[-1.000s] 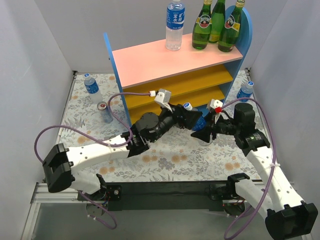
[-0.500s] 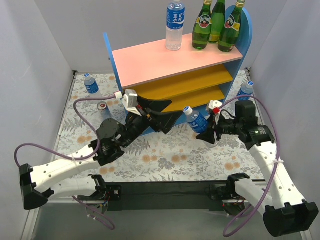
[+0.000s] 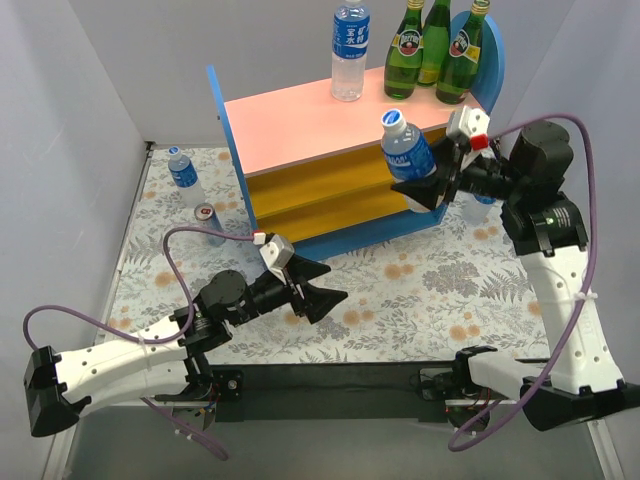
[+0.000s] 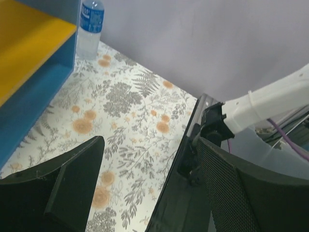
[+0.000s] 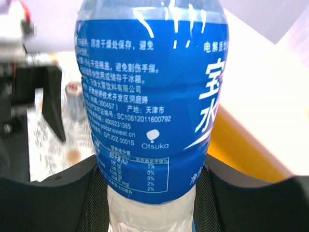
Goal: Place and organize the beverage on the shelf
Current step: Place the drink on the shelf.
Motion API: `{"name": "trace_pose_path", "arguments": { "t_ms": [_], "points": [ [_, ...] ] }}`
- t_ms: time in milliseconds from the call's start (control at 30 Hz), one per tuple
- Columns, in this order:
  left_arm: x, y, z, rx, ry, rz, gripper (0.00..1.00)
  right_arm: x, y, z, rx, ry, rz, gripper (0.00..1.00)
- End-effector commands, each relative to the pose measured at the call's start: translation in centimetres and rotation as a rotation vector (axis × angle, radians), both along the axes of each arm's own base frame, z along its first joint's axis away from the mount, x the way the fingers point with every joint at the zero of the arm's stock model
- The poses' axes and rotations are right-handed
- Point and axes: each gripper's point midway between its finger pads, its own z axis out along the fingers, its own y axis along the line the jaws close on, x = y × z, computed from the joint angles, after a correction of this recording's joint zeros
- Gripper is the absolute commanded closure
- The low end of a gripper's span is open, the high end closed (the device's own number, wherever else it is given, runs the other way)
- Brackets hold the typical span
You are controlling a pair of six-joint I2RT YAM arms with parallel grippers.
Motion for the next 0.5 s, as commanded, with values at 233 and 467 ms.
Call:
{"name": "trace_pose_path", "arguments": {
  "t_ms": [233, 467],
  "points": [
    [-0.8, 1.3, -0.2, -0.037, -0.012, -0.004, 0.24, 4.2, 2.6, 16.0, 0.325, -0.288, 0.014, 0.99],
    [-0.8, 1.6, -0.6, -0.045, -0.010, 0.005, 0.24, 7.7, 4.2, 16.4, 0.405, -0.317, -0.061, 0.99]
  ]
}}
